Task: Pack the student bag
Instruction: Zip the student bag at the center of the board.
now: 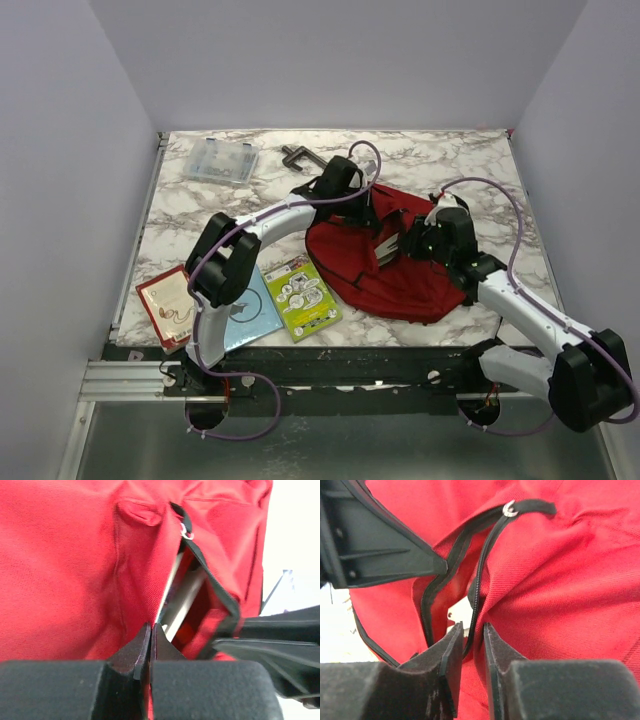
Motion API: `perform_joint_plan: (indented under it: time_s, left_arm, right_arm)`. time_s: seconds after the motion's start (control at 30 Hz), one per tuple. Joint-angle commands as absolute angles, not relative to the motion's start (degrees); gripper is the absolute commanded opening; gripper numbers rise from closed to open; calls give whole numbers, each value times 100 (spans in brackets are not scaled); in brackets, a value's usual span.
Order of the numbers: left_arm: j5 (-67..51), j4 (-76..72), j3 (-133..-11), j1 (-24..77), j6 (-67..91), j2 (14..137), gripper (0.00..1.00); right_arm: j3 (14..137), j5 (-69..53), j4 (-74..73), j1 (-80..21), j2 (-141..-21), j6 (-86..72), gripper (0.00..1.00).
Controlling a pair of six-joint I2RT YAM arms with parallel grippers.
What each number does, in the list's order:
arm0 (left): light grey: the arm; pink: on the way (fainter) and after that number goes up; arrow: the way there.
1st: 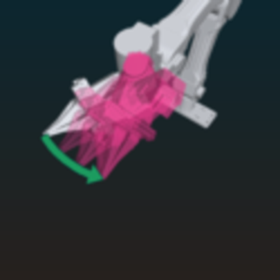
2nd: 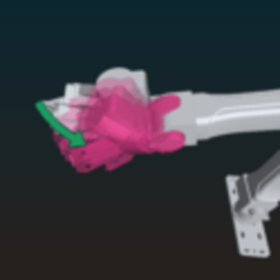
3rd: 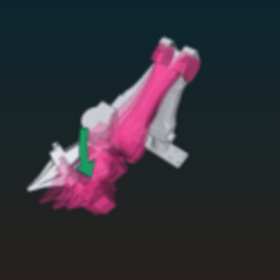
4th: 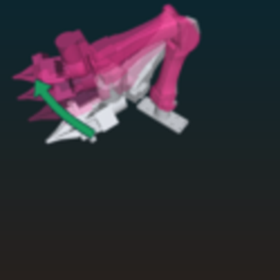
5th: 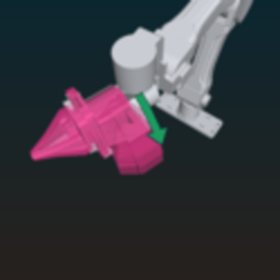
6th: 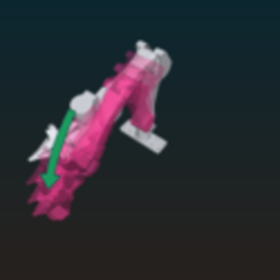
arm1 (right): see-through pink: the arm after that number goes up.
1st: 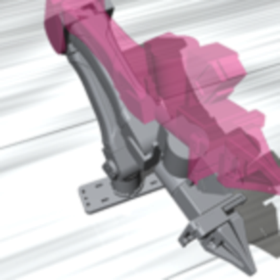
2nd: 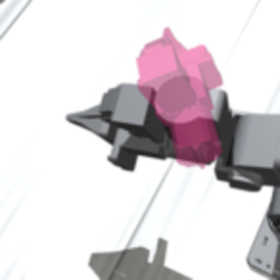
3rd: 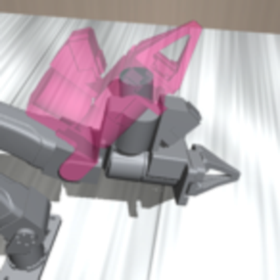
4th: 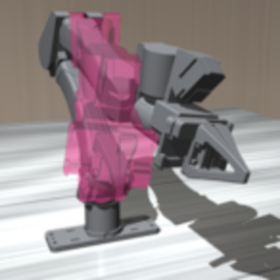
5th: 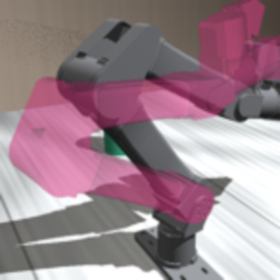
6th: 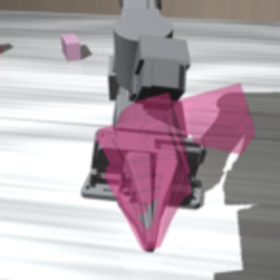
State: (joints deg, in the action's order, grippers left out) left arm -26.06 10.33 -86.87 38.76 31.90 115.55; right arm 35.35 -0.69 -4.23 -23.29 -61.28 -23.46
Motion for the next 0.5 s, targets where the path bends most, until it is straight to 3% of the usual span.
perform_joint_plan:
  time_s: [0.0,0.1,0.17,0.37,0.47]
  left_arm:
    - [-3488,639,-8851,3925,3682,11453,0]
    - [-3612,269,-8565,3947,3947,11251,0]
    - [-3544,129,-8485,3962,4203,11202,0]
    - [-3569,27,-8340,4078,4626,11184,0]
    - [-3577,-102,-8257,4106,4710,11162,0]
  right_arm:
    - [3670,-784,-838,-2370,-6603,-2634,31]
    - [3705,-917,-1012,-2367,-6851,-2762,41]
    - [3743,-973,-1073,-2324,-6943,-2783,53]
    - [4289,-1041,-1508,-1911,-6634,-2861,78]
    - [4601,-954,-1673,-1687,-6520,-2866,83]
